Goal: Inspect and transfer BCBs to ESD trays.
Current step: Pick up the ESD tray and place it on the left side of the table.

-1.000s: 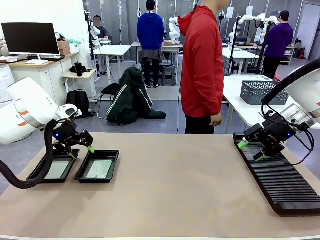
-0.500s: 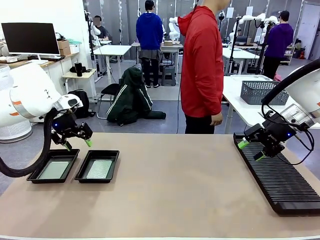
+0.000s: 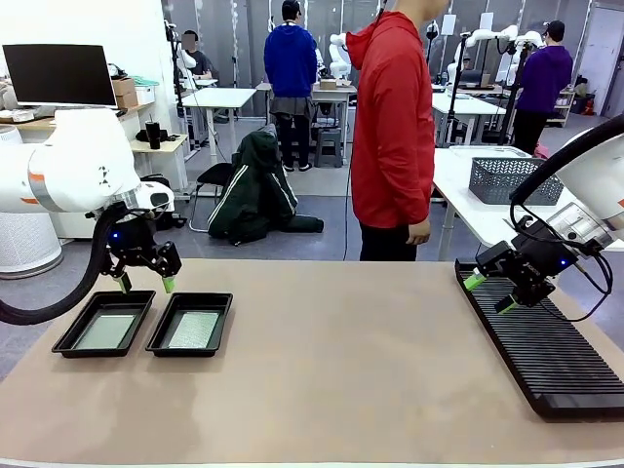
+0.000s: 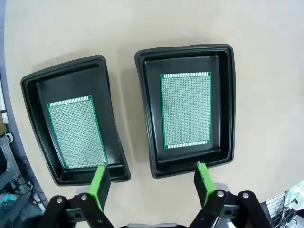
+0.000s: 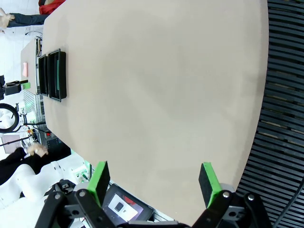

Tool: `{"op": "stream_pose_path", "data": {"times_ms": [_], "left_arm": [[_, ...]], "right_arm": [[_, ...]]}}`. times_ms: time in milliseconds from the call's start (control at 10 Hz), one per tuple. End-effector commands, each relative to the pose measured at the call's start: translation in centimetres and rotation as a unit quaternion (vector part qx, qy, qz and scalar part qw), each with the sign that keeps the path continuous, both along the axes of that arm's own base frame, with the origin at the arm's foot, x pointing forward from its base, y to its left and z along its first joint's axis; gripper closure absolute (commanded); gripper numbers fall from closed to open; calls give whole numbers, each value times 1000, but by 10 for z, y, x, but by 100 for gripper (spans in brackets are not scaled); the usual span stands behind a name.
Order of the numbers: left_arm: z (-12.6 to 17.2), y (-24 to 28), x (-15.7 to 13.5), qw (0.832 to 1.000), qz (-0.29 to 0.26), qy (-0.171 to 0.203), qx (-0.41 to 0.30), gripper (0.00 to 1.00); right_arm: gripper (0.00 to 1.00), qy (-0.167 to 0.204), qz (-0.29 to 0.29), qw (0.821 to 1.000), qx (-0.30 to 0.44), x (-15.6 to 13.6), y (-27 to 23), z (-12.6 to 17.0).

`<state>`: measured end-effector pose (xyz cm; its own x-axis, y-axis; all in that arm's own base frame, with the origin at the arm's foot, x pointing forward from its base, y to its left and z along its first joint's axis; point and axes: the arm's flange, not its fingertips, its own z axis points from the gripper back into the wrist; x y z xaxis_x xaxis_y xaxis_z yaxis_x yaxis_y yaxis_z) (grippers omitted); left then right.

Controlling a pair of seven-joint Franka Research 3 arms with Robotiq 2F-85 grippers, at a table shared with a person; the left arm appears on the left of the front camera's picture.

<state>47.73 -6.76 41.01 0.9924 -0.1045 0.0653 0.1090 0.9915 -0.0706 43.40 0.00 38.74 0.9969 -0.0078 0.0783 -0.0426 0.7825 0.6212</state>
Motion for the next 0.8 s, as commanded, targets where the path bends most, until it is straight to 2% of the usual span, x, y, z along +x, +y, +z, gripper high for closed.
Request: {"op": "stream_pose_path", "data": {"times_ms": [0,100,700], "left_arm": [[0,-4,4,1000,-9,15,5,6],[0,0,0,1000,0,0,0,6],[0,0,0,1000,0,0,0,6]], "right_arm": [[0,1,-8,1000,-2,-1,1,1],[0,1,-8,1000,-2,-1,1,1],[0,1,-8,1000,-2,-1,1,1]]}}
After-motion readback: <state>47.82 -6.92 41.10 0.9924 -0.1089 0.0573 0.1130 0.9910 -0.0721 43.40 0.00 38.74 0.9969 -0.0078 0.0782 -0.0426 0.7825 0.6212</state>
